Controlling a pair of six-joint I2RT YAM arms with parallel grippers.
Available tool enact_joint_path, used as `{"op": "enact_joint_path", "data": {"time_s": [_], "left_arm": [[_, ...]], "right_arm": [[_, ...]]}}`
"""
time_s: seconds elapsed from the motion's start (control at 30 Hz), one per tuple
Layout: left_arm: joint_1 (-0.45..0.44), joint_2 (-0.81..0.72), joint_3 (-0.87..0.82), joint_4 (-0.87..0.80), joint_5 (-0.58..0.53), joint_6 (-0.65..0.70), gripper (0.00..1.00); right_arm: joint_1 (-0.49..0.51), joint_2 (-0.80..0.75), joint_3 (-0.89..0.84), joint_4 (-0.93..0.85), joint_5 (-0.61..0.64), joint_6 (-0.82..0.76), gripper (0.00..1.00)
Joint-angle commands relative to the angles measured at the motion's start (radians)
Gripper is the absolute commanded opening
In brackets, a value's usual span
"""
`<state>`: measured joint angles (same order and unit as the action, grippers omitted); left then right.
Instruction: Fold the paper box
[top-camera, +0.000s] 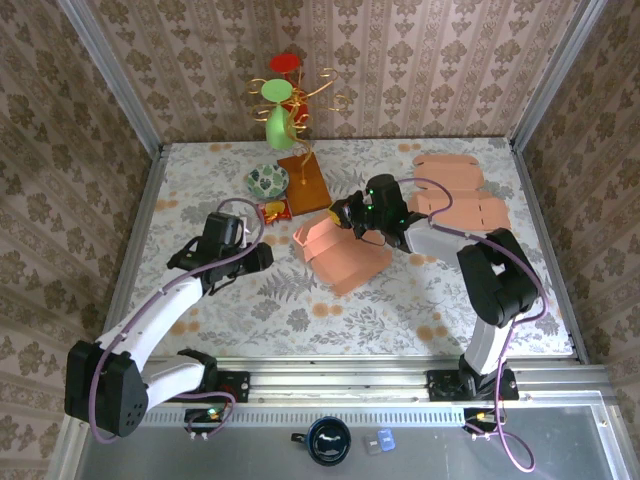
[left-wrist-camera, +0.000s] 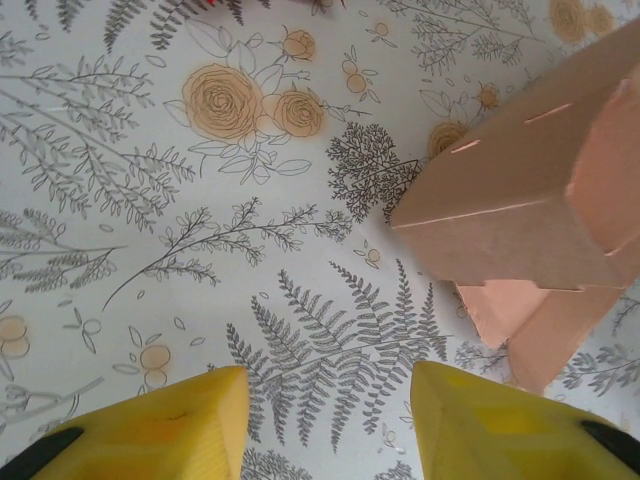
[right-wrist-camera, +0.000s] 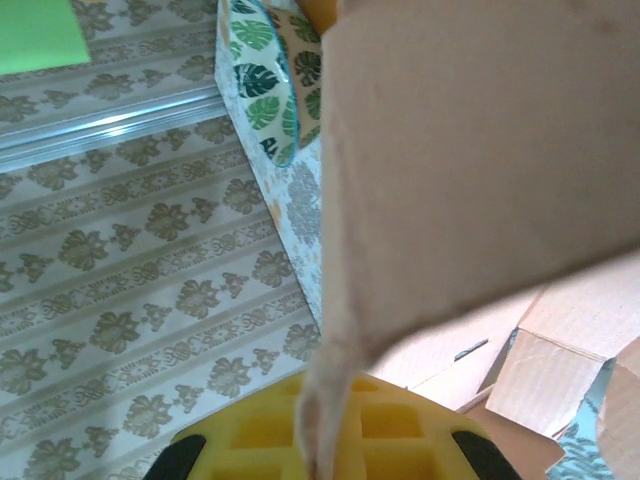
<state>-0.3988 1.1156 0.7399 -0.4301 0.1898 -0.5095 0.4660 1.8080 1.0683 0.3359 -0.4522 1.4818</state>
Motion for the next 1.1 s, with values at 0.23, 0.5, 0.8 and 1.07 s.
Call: {"op": "enact_joint_path", "data": {"time_s": [0.23,0.5,0.8,1.07], "left_arm": [[-0.031,-0.043,-0.177,0.272,0.050,0.203,0.45],[-0.026,0.073,-0.129,0.263,0.025,0.294,0.51],[0.021,0.237,-0.021,0.269,0.098,0.407,0.55],[0.023,0.352,0.059,0.262,0.188,0.493,0.56]], "right_arm": [[0.005,0.067,-0.092,0.263,-0.054,-0.051,0.00],[0.005,0.093,-0.092,0.272,-0.056,-0.040,0.00],[0.008,0.109,-0.091,0.301,-0.060,-0.032,0.00],[0.006,0.140,-0.084,0.325,-0.068,-0.014,0.00]]}}
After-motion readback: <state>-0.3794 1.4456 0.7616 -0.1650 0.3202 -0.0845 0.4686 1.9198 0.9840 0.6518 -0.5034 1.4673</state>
